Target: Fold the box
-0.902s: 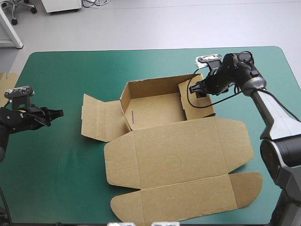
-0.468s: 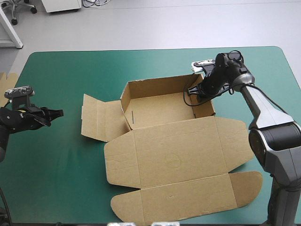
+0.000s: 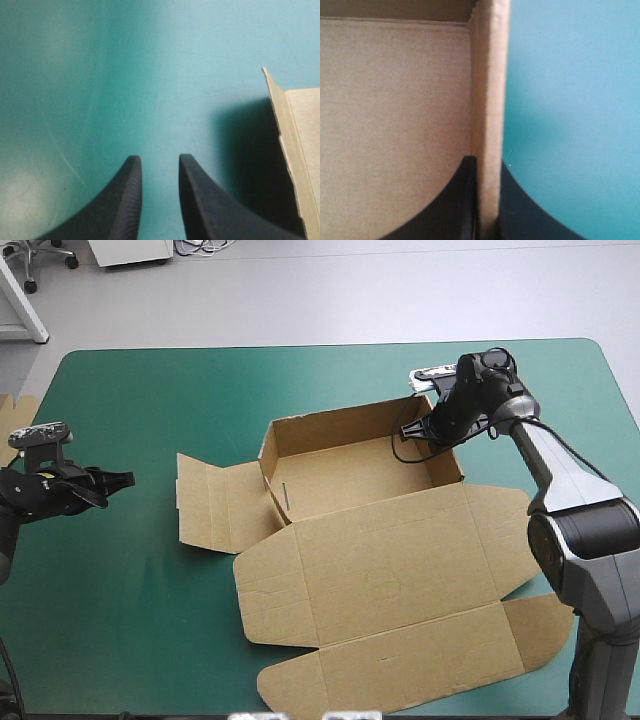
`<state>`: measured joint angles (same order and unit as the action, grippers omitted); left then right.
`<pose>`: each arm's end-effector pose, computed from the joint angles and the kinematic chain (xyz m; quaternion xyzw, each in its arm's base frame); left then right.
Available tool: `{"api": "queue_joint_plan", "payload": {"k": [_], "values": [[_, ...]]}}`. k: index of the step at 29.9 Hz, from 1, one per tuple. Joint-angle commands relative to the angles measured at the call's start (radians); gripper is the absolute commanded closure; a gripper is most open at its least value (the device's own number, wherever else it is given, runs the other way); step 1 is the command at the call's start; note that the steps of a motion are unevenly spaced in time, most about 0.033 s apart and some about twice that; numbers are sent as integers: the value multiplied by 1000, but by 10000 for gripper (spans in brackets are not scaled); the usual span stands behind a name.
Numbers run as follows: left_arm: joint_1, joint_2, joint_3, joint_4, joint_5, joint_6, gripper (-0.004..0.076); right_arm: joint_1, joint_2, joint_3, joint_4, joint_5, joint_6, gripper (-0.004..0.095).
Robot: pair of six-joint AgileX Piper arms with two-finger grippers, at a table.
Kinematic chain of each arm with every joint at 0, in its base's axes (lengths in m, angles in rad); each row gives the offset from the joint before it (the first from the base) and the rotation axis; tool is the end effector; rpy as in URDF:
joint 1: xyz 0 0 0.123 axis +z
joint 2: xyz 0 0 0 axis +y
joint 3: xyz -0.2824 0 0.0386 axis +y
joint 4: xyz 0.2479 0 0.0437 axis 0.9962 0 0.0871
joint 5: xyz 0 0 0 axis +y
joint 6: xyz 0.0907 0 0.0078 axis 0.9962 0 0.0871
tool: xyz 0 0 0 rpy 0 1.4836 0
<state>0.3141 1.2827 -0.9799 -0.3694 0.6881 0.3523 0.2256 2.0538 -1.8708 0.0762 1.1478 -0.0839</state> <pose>0.2571 0.0615 0.3047 -0.0781 0.9305 -0.0428 0.3554 0.4335 0.1060 0.2670 -0.1423 0.9757 0.0482 0.1597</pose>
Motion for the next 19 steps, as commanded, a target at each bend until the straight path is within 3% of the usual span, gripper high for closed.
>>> {"api": "queue_joint_plan", "payload": {"k": [1,7,14,19], "values": [[-6,-28,-26,-28,-47,7,536,-6,-60,-28,-29,-61,10,911],[-6,-28,-26,-28,-43,7,577,-9,-84,-68,-20,-77,4,912],[-6,-28,-26,-28,-45,14,735,-26,-87,-87,-33,-47,-7,927],[-6,-28,-26,-28,-58,20,734,-26,-123,-93,-29,-57,-7,926]]}}
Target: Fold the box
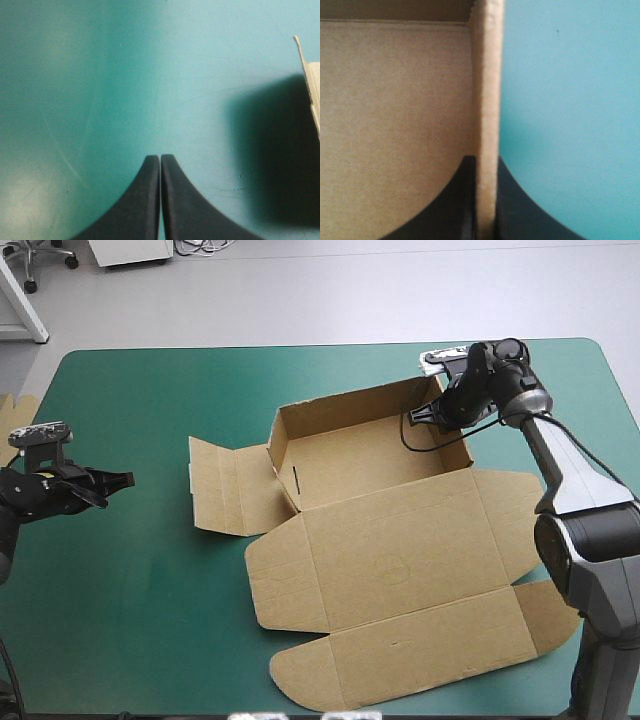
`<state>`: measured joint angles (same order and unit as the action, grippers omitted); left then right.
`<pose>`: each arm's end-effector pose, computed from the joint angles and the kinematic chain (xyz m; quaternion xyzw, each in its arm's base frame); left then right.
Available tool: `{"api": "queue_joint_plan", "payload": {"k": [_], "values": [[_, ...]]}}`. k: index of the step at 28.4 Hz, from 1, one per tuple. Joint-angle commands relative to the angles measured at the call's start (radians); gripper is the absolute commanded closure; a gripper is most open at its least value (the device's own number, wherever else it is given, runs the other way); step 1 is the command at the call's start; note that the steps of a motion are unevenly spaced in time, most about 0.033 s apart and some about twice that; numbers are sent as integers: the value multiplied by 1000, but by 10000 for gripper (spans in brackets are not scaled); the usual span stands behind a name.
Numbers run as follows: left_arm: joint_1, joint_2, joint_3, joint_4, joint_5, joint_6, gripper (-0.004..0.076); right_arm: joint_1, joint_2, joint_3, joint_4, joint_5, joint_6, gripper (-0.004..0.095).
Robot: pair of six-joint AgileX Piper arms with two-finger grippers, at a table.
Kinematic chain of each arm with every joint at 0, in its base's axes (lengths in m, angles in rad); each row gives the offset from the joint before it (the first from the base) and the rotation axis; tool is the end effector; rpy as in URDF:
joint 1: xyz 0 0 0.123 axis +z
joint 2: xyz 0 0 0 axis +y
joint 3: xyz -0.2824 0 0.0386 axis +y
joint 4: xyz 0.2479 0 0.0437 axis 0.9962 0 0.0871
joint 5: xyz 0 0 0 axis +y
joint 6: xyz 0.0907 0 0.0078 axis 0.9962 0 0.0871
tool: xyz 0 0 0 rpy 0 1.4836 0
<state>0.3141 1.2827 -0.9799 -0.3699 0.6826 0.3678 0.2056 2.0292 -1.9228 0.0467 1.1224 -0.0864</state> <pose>0.2574 0.0617 0.3050 -0.0715 0.9301 -0.0391 0.3581 0.4383 0.0953 0.2935 -0.1368 0.9672 0.0354 0.2112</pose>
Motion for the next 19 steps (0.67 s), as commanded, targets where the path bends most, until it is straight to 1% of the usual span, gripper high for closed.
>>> {"api": "queue_joint_plan", "payload": {"k": [1,5,12,16,18,19], "values": [[-6,-28,-26,-27,-52,8,734,-6,-107,-44,-1,-30,-4,926],[-6,-28,-26,-27,-56,8,734,-6,-162,-46,-2,-36,-19,927],[-6,-28,29,-27,-148,8,734,-6,-269,-46,23,-48,-37,927],[-6,-26,67,-27,-218,6,734,-6,-321,-68,23,-46,-37,927],[-6,-17,79,-27,-227,6,734,-6,-339,-97,27,-36,-38,927],[-6,5,86,-27,-225,6,734,-6,-355,-125,50,-27,-38,927]]}}
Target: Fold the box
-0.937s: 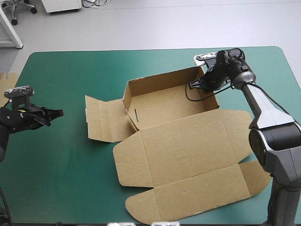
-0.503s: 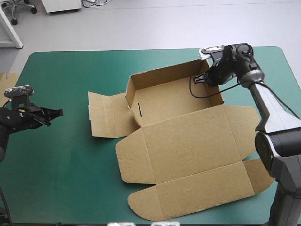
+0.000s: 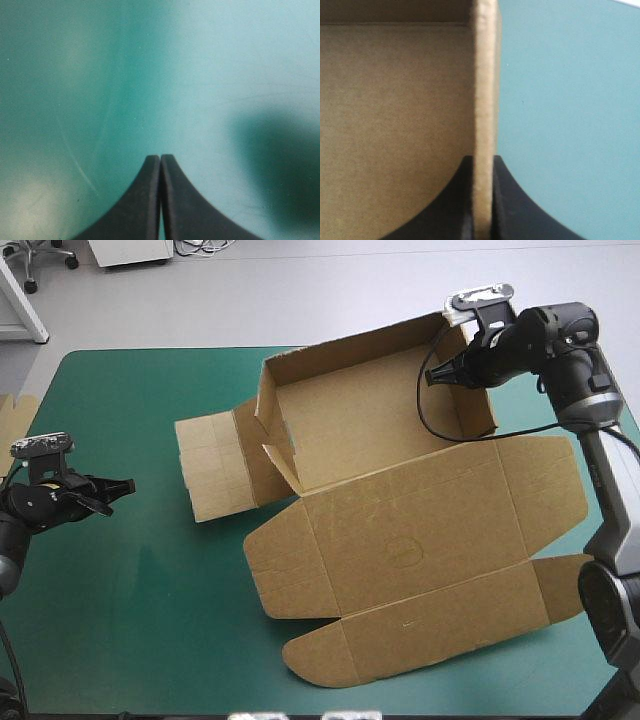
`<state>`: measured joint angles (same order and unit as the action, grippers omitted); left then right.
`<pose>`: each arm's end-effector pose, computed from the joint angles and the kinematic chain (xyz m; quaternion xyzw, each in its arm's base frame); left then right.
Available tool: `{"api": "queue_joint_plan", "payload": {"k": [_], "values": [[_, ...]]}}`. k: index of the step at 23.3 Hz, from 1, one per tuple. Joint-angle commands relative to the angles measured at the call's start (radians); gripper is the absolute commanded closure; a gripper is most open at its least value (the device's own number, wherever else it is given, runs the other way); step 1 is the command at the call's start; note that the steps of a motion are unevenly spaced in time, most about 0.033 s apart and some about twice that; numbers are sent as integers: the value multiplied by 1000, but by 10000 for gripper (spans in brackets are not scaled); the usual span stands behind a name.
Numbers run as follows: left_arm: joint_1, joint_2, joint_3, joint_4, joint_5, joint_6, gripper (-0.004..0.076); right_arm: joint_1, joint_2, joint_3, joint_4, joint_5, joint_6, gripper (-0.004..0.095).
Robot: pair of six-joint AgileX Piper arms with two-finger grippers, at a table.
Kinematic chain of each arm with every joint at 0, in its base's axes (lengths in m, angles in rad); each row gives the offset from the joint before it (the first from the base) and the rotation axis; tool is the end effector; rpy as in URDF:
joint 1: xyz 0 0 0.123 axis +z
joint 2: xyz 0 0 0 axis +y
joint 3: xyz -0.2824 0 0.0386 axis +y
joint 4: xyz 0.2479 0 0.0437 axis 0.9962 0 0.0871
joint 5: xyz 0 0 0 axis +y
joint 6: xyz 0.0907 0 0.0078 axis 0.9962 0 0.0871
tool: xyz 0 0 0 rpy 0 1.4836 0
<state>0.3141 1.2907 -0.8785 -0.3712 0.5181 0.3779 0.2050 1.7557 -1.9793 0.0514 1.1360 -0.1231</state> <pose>0.2572 0.0663 0.2806 -0.0879 0.9218 -0.0154 0.3773 0.3746 0.0822 0.4242 -0.1505 0.9188 0.0405 0.3627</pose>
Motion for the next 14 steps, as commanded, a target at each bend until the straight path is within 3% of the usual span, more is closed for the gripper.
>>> {"api": "queue_joint_plan", "payload": {"k": [1,8,11,14], "values": [[-6,8,-15,-26,-57,-4,734,-5,-90,-84,59,-41,-1,927],[-6,126,-13,-110,-49,7,734,-5,-105,-202,89,31,-5,927],[-6,179,-13,-254,-53,117,734,-5,-111,-219,206,63,-5,926],[-7,192,-13,-458,-41,306,734,-5,-111,-219,235,95,-13,927]]}}
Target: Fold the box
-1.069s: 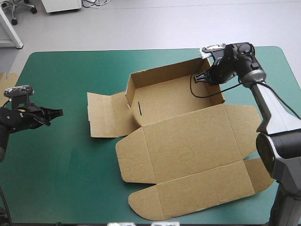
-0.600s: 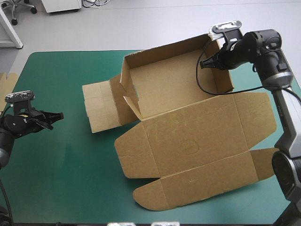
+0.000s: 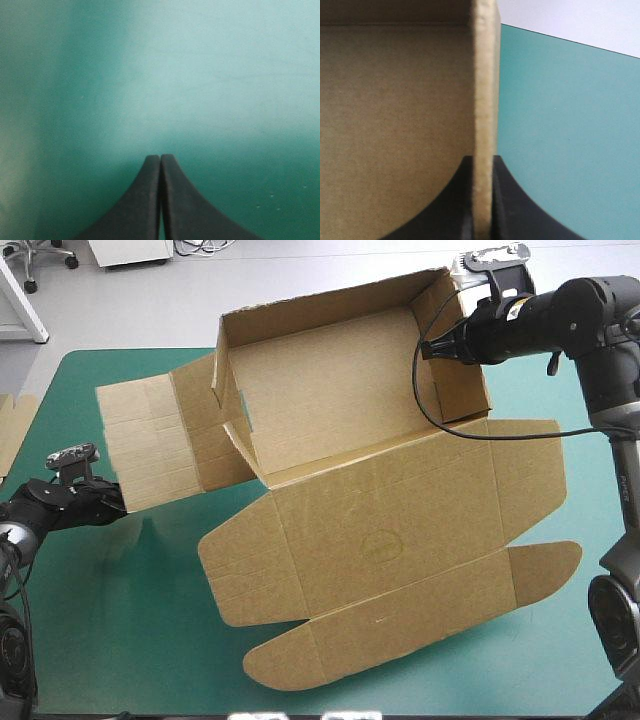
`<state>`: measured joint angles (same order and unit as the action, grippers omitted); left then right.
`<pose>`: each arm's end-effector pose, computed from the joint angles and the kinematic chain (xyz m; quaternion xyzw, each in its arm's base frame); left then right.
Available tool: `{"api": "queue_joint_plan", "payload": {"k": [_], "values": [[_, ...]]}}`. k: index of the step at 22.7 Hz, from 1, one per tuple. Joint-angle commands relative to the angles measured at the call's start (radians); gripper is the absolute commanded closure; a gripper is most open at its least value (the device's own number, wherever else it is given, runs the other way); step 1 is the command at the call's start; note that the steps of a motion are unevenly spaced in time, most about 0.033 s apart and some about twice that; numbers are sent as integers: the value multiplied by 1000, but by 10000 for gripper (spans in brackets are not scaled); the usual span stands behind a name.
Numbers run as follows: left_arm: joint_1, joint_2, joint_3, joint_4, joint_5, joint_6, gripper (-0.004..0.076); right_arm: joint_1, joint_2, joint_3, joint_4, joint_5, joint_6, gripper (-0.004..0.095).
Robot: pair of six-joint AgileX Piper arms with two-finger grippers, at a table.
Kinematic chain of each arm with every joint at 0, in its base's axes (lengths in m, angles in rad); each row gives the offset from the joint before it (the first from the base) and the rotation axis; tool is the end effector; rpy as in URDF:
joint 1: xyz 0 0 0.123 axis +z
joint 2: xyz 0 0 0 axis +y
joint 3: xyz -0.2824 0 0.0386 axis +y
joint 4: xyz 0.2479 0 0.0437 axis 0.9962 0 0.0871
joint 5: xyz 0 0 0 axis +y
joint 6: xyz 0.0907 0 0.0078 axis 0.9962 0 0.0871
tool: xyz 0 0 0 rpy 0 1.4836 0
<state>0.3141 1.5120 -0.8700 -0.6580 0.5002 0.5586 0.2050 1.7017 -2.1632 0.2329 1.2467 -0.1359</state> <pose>0.2900 0.0661 0.2223 -0.1213 0.9368 -0.0993 0.3126 0.3348 0.0900 0.4908 -0.1655 0.8849 0.1299 0.4156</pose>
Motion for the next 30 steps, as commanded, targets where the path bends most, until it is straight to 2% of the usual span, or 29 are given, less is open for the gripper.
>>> {"api": "queue_joint_plan", "payload": {"k": [1,5,9,12,14,18,20,21,23,30], "values": [[-7,-30,-24,-305,-9,236,734,-5,-57,-35,62,-2,-1,927],[-7,-28,-24,-707,147,572,734,-5,-57,-33,79,-2,1,927],[-7,-28,-24,-962,404,742,734,-5,-57,-33,77,-4,1,927],[-7,-28,-26,-1054,585,775,731,-5,-57,-33,58,-6,2,927],[-7,-28,-28,-1058,653,773,709,-5,-57,-33,54,-3,2,927],[-7,-28,-28,-1091,780,770,589,-5,-57,-33,40,-3,2,927],[-9,-30,-28,-1116,804,740,493,-5,-57,-33,28,-5,2,927],[-10,-32,-28,-1126,804,710,398,-5,-57,-33,6,-5,6,927],[-24,-32,-28,-1136,804,653,321,-5,-57,-33,-10,-3,11,927],[-163,-52,-75,-1155,804,614,303,-5,-39,-33,-14,-9,15,927]]}}
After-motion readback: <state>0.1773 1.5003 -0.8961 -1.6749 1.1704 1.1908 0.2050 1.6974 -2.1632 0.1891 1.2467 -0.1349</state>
